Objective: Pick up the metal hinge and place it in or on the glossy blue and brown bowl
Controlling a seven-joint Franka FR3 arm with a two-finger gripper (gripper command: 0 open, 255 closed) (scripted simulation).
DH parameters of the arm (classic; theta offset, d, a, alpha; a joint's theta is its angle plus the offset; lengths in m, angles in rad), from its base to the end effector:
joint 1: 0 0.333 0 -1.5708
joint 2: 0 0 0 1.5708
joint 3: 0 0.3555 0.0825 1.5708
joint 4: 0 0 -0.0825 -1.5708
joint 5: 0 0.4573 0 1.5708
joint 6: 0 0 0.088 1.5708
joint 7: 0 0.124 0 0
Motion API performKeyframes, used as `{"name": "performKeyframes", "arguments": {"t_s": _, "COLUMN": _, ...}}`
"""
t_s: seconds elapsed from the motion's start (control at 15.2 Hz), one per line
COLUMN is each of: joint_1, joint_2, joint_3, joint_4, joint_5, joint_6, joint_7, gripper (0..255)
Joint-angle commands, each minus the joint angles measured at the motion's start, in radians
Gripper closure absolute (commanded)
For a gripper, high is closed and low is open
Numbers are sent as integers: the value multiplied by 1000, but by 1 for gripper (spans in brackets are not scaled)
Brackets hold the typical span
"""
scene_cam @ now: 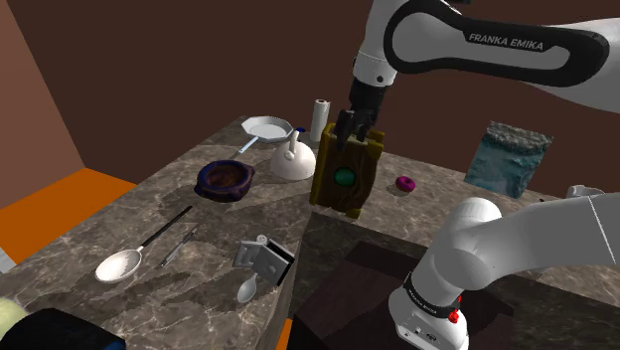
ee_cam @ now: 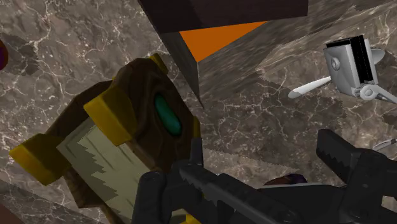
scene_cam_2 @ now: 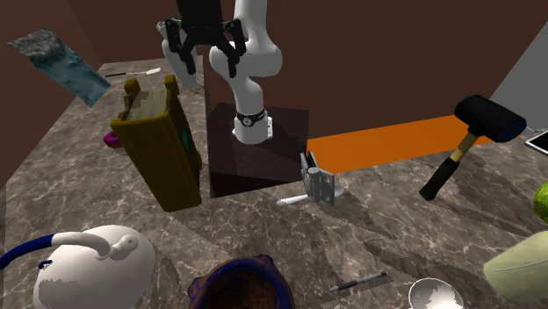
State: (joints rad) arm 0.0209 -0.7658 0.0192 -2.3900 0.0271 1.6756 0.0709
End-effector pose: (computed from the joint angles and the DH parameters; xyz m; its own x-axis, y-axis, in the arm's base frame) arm 0.3680 0.0192 0.5850 0.9980 -0.0383 0.0502 -0.0375 -0.9991 -0.0174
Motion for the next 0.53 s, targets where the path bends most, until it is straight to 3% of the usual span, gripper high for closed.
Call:
{"name": "performKeyframes", "arguments": {"t_s": 0.0, "joint_1": 0, "joint_2": 0, "joint_3": 0, "joint_4": 0, "joint_5": 0, "joint_6": 0, "joint_7": 0, "gripper": 0}}
{"name": "performKeyframes", "arguments": {"t_s": 0.46, "joint_1": 74, "joint_2": 27, "joint_3": 87, "joint_4": -148, "joint_5": 80, "joint_6": 190, "joint_7": 41, "gripper": 0}}
